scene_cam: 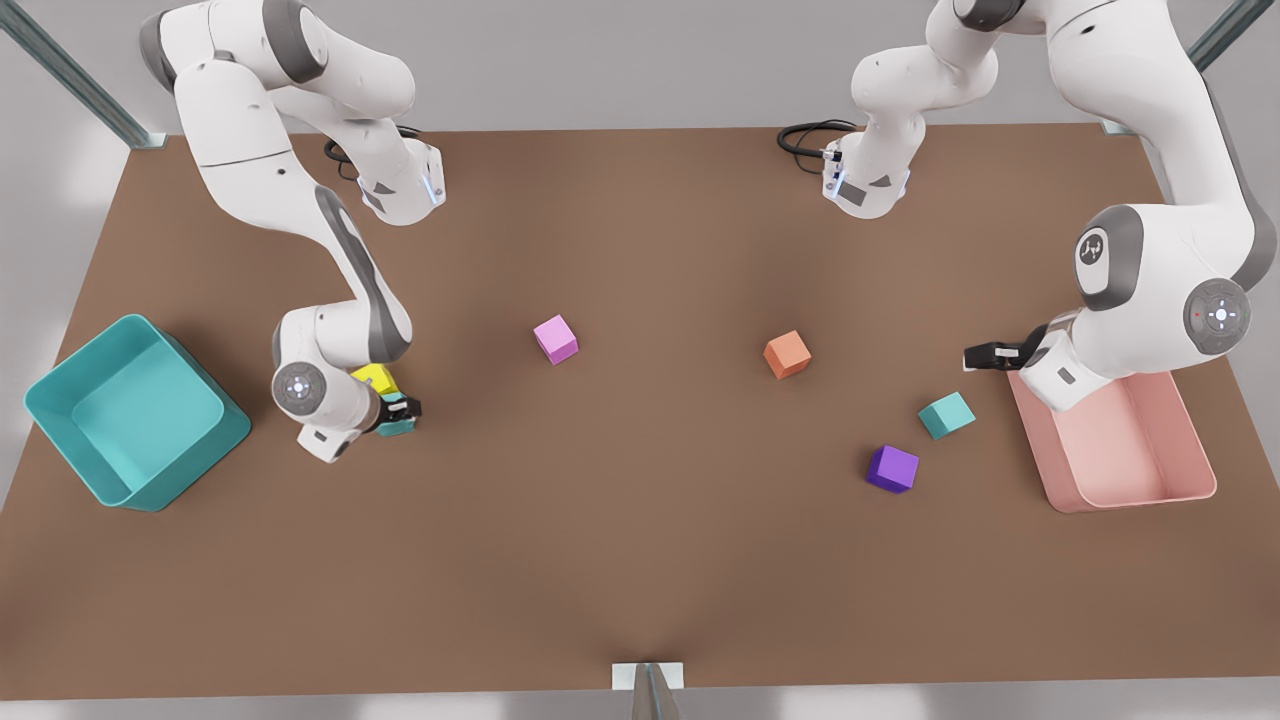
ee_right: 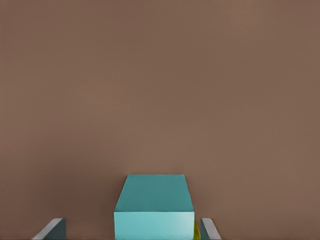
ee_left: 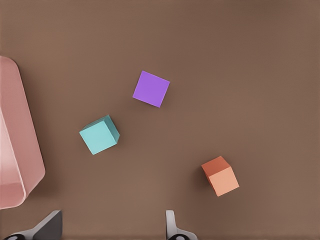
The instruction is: Stack the two blue cubes on top of each other
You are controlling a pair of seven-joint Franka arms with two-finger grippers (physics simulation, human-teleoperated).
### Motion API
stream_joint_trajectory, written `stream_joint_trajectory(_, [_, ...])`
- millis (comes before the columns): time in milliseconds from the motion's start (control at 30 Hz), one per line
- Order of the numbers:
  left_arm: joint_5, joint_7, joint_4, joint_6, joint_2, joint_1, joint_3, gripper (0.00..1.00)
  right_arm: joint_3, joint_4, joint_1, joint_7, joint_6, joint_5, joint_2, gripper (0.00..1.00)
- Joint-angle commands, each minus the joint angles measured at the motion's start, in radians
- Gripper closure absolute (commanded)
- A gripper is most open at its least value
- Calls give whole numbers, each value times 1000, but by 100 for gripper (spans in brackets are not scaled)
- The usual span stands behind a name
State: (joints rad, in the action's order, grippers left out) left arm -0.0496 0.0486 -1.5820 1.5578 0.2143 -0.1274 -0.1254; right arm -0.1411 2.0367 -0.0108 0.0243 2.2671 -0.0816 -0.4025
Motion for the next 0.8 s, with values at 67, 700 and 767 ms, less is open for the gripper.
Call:
stream_joint_trajectory(67, [0, -1, 0, -1, 0, 0, 1, 0, 1, 25, -1, 51, 23, -3, -6, 0])
stream_joint_trajectory(700, [-1, -13, -3, -53, 7, 0, 0, 0, 3, 56, -32, 29, 45, 6, -47, 0])
stream_joint_trajectory(767, [-1, -13, -1, -53, 10, 0, 1, 0, 3, 56, -31, 29, 45, 6, -52, 0])
